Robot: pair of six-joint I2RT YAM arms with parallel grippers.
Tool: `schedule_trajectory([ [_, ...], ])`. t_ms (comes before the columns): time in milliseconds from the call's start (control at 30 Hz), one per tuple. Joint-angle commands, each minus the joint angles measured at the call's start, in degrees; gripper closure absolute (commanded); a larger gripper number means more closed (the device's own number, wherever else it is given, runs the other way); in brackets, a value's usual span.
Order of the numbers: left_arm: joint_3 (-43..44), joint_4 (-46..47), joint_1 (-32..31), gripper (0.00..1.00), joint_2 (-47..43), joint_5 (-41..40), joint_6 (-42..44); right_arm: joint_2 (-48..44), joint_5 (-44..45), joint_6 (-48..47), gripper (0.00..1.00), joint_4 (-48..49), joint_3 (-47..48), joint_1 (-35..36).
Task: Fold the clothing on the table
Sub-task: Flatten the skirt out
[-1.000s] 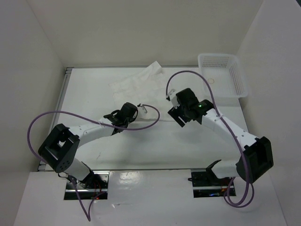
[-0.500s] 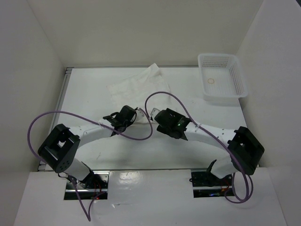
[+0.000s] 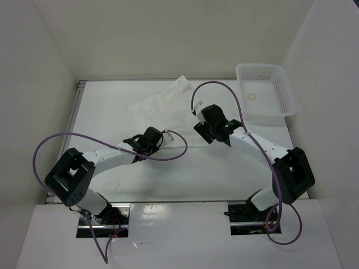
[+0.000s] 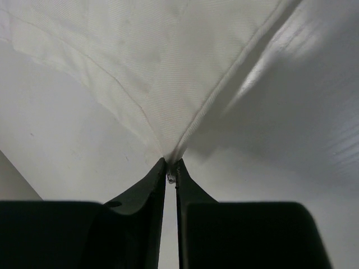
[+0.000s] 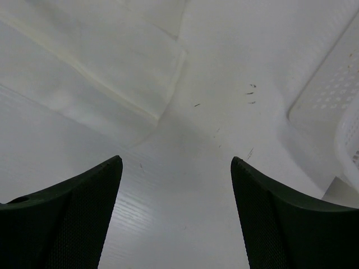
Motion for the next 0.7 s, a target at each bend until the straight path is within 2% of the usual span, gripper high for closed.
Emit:
schedule_trajectory([
  [0, 1.5, -1.7, -1.3, 0.83, -2.7, 2.0, -1.7, -2.3, -2.6, 1.5, 0.17, -0.8, 0.7, -0.1],
  [67, 1.5, -3.9, -1.3, 0.65, -4.1, 2.0, -2.4, -2.9, -2.0, 1.0, 0.17, -1.4, 0.7, -0.1],
  [167, 2.2, -7.3, -1.3, 0.5, -6.6, 3.5, -4.4, -3.4, -1.3, 1.0, 0.16, -1.4, 0.1, -0.6],
  [200, 3.0, -8.1, -0.7, 0.39, -7.9, 4.5, -4.9, -3.4, -1.3, 1.0, 0.16, -1.4, 0.1, -0.6],
  [333, 6.6, -11.3, 6.0, 0.19, -10.1, 8.4, -7.7, -0.9, -3.2, 1.6, 0.16, -0.8, 0.7, -1.9],
  [433, 9.4, -11.9, 12.6, 0.1, -11.4, 13.4, -9.9, 2.7, -5.1, 3.5, 0.16, -1.5, 4.9, -1.9],
  [567, 14.4, -15.9, 21.4, 0.06, -11.4, 23.1, -13.2, 10.0, -8.0, 6.9, 0.16, -4.2, 14.1, -1.9],
  [667, 18.9, -20.0, 27.1, 0.04, -10.8, 30.3, -14.9, 12.5, -9.0, 7.5, 0.16, -4.7, 17.2, -1.9],
])
